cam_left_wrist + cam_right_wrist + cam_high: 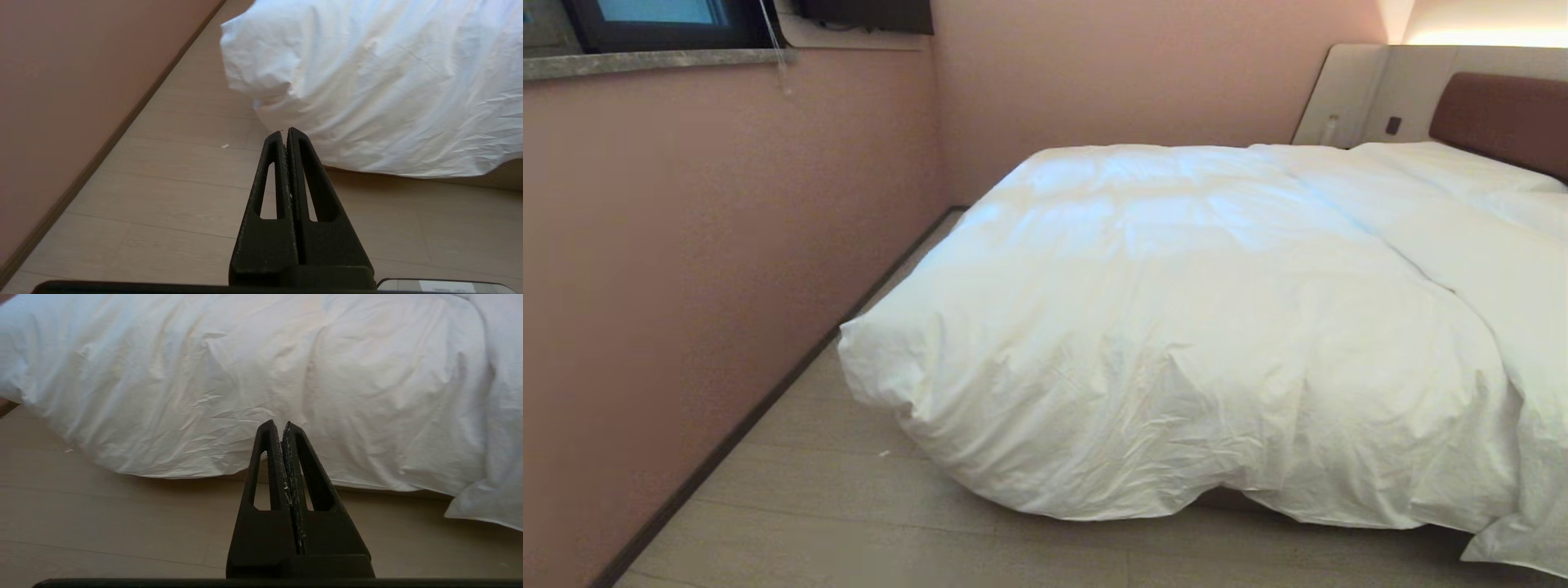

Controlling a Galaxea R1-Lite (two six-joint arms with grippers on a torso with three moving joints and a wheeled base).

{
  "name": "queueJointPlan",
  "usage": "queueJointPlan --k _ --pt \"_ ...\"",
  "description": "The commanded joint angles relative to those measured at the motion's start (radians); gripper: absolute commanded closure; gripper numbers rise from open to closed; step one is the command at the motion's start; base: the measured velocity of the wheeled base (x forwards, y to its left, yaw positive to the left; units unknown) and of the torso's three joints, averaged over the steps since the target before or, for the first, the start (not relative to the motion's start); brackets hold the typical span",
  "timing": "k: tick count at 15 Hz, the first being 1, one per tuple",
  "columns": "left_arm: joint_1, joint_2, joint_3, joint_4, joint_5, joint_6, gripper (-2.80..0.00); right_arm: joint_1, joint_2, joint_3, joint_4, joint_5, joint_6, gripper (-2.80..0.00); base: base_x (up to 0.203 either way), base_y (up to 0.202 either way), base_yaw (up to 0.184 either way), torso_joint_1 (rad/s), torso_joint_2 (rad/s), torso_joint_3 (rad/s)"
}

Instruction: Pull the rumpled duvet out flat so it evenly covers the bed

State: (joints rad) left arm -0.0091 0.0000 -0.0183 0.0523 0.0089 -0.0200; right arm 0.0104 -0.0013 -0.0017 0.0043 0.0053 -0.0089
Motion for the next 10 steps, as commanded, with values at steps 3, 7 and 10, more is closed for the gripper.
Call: queueJointPlan --k 3,7,10 --pt "0.0 0.0 0.0 0.0 0.0 -0.003 0.0 0.0 0.001 0.0 0.0 0.001 0.0 0.0 0.0 0.195 0.001 0.005 0.0 0.005" --pt "0.0 0.0 0.0 0.0 0.0 0.0 0.0 0.0 0.001 0.0 0.0 0.001 0.0 0.0 0.0 0.196 0.0 0.004 0.0 0.001" --pt "0.0 0.0 0.0 0.0 0.0 0.001 0.0 0.0 0.001 0.0 0.0 0.001 0.0 0.0 0.0 0.196 0.0 0.005 0.0 0.001"
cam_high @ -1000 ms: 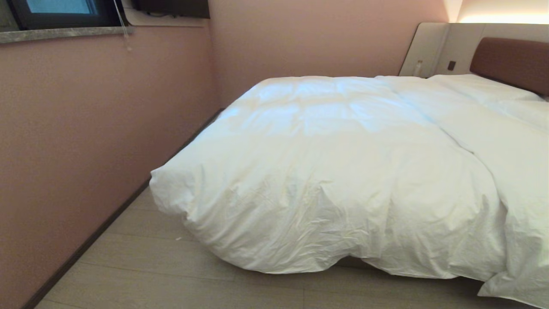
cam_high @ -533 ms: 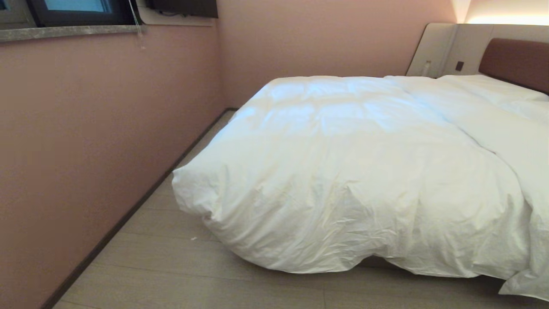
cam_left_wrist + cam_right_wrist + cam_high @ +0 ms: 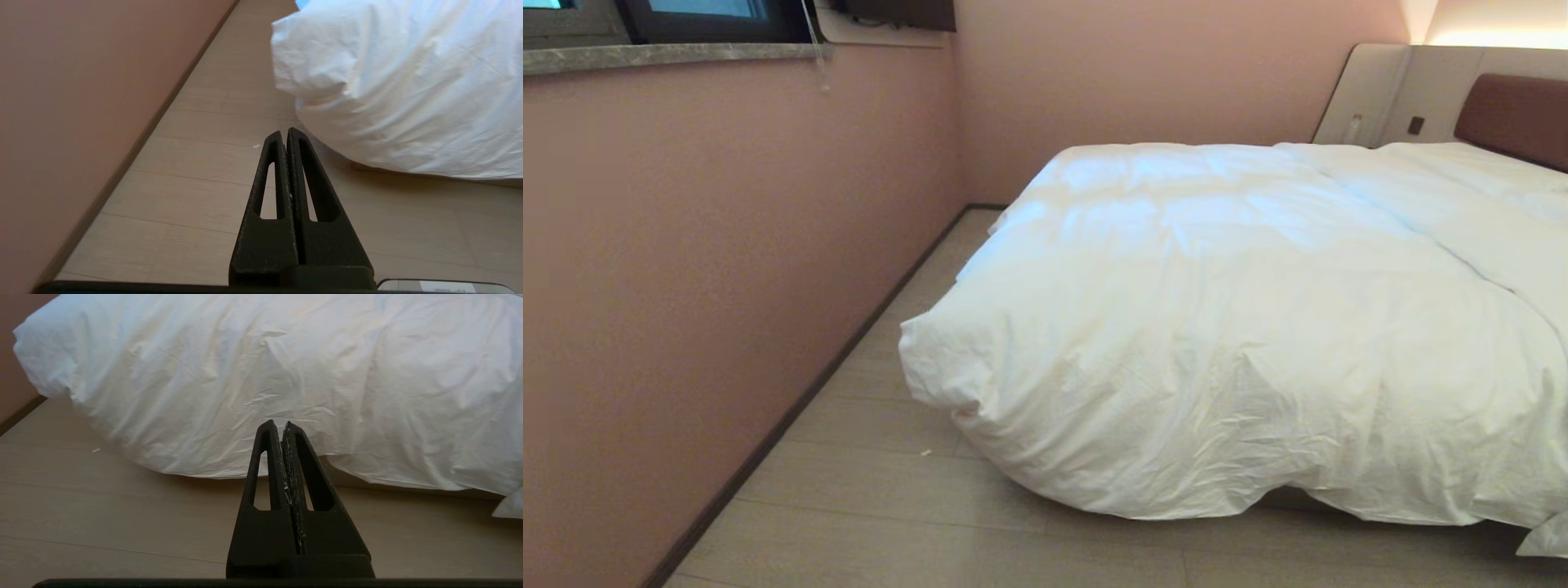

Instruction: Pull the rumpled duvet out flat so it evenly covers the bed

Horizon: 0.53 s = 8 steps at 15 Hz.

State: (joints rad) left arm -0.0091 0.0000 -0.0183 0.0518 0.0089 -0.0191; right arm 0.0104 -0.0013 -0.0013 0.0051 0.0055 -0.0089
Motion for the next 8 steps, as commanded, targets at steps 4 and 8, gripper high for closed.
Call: queueJointPlan --k 4,8 --pt "0.001 0.0 0.0 0.0 0.0 0.001 0.0 0.0 0.001 0.0 -0.001 0.001 0.0 0.0 0.0 0.199 -0.001 0.0 0.0 0.003" --pt "0.0 0.0 0.0 0.0 0.0 0.001 0.0 0.0 0.001 0.0 -0.001 0.001 0.0 0.0 0.0 0.196 0.001 0.003 0.0 0.002"
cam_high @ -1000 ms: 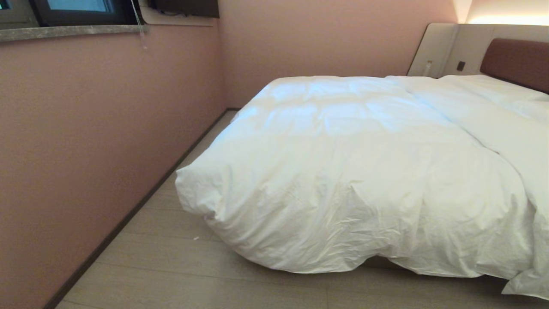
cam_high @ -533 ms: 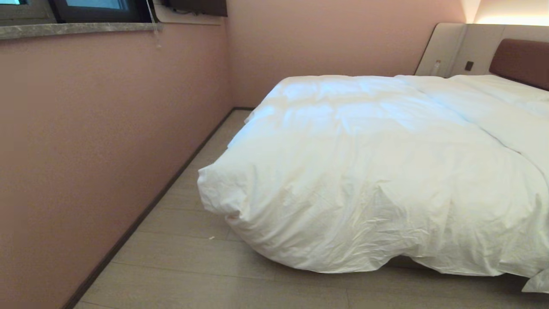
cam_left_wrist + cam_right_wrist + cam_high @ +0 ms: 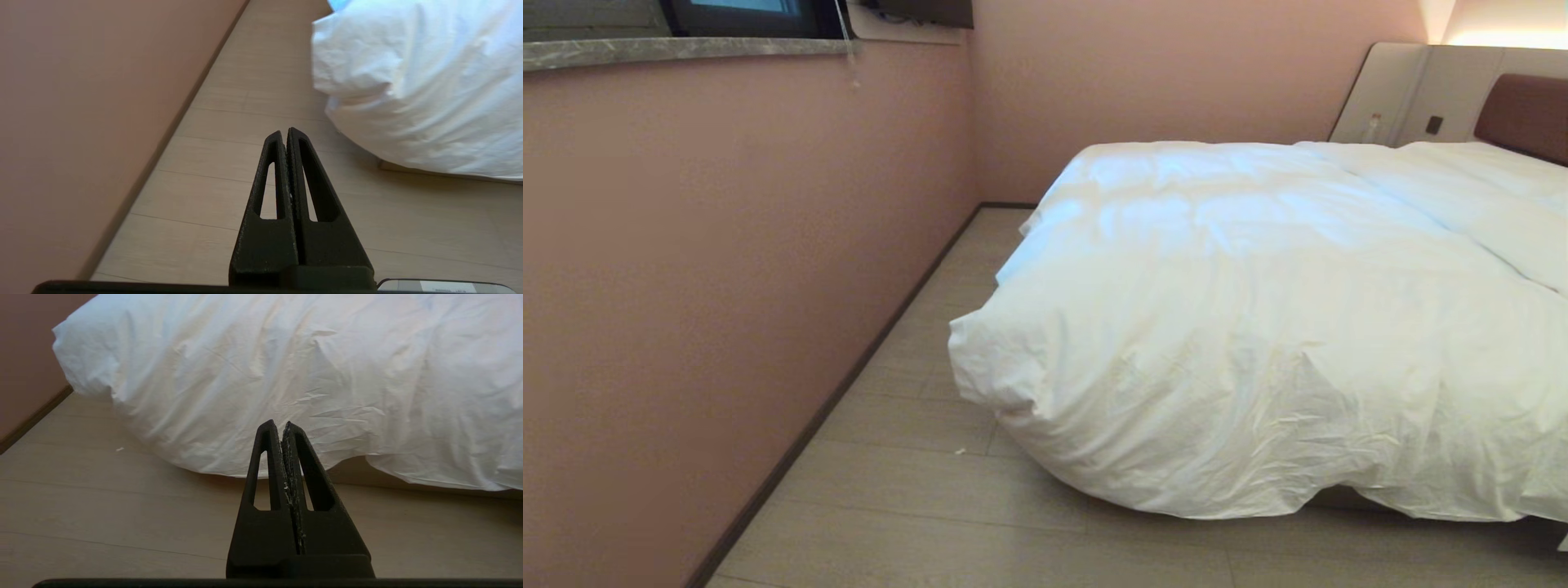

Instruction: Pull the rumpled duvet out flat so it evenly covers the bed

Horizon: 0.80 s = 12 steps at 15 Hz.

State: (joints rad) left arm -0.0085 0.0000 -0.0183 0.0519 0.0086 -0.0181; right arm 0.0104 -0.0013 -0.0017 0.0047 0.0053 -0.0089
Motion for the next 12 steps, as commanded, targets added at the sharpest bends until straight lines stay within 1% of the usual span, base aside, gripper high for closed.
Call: queueJointPlan --k 1,12 --pt "0.0 0.0 0.0 0.0 0.001 0.0 0.0 0.0 0.001 0.0 0.0 0.001 0.0 0.0 0.0 0.196 -0.003 -0.001 0.0 0.004" --pt "0.0 0.0 0.0 0.0 -0.001 0.001 0.0 0.0 0.001 0.0 0.0 0.001 0.0 0.0 0.0 0.198 -0.001 0.002 0.0 0.003"
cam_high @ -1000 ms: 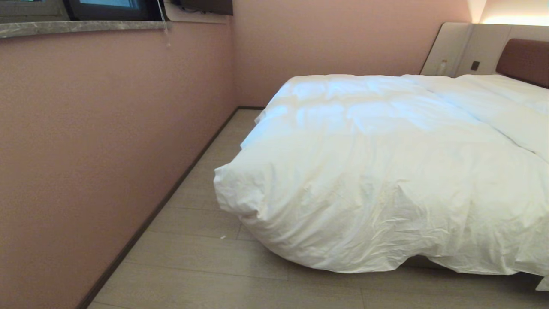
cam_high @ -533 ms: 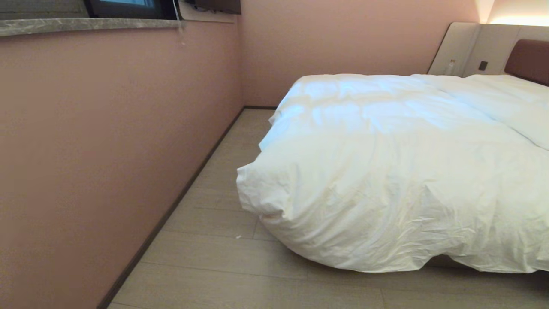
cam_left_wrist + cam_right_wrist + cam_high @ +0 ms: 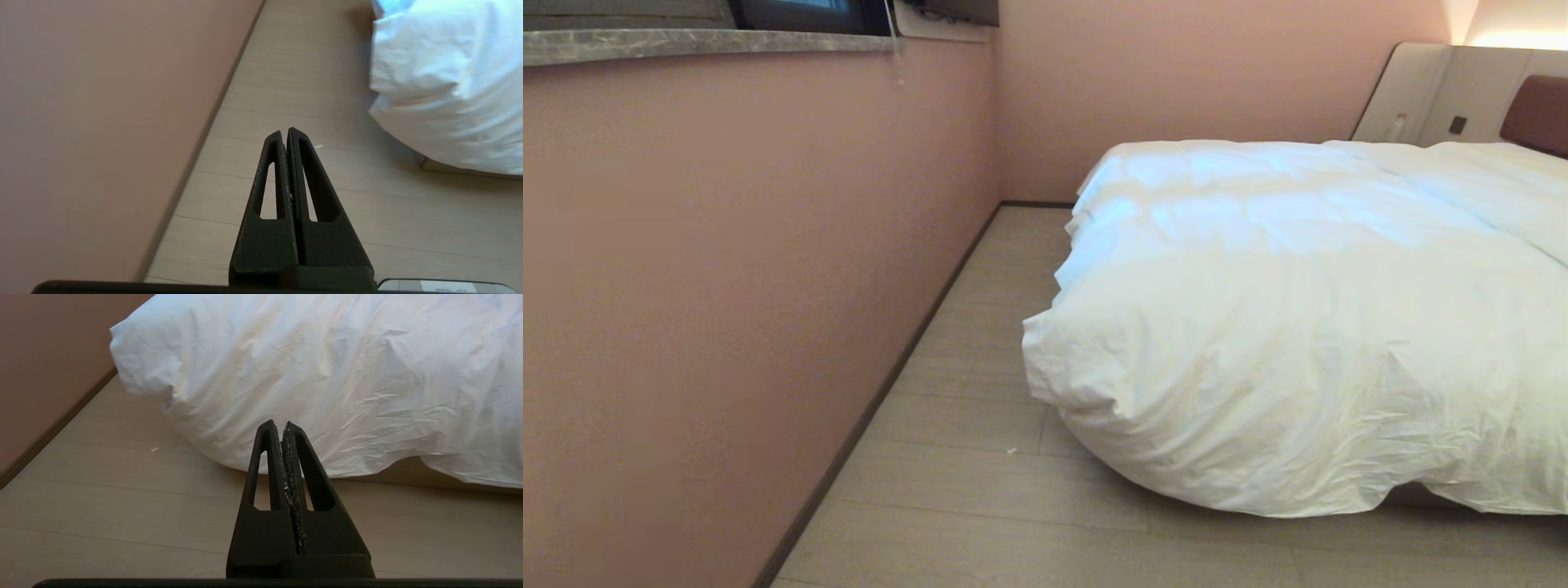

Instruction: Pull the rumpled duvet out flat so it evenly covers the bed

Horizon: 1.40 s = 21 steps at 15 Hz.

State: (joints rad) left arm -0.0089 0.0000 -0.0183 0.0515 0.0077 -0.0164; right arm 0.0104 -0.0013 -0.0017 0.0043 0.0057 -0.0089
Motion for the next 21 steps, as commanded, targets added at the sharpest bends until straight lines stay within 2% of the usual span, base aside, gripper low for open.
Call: queueJointPlan --k 1,12,21 --pt "0.0 0.0 0.0 0.001 0.001 -0.001 0.0 0.0 0.001 0.0 0.0 0.0 0.0 0.0 0.0 0.201 0.005 -0.007 0.01 0.007" --pt "0.0 0.0 0.001 0.001 -0.005 0.007 0.0 0.0 0.001 0.0 0.0 0.0 0.0 0.0 0.0 0.186 -0.001 0.003 0.0 0.001" --pt "0.0 0.0 0.001 0.001 -0.003 0.006 0.0 0.0 0.001 0.0 -0.001 0.0 0.0 0.0 0.0 0.006 0.0 0.0 0.0 0.0"
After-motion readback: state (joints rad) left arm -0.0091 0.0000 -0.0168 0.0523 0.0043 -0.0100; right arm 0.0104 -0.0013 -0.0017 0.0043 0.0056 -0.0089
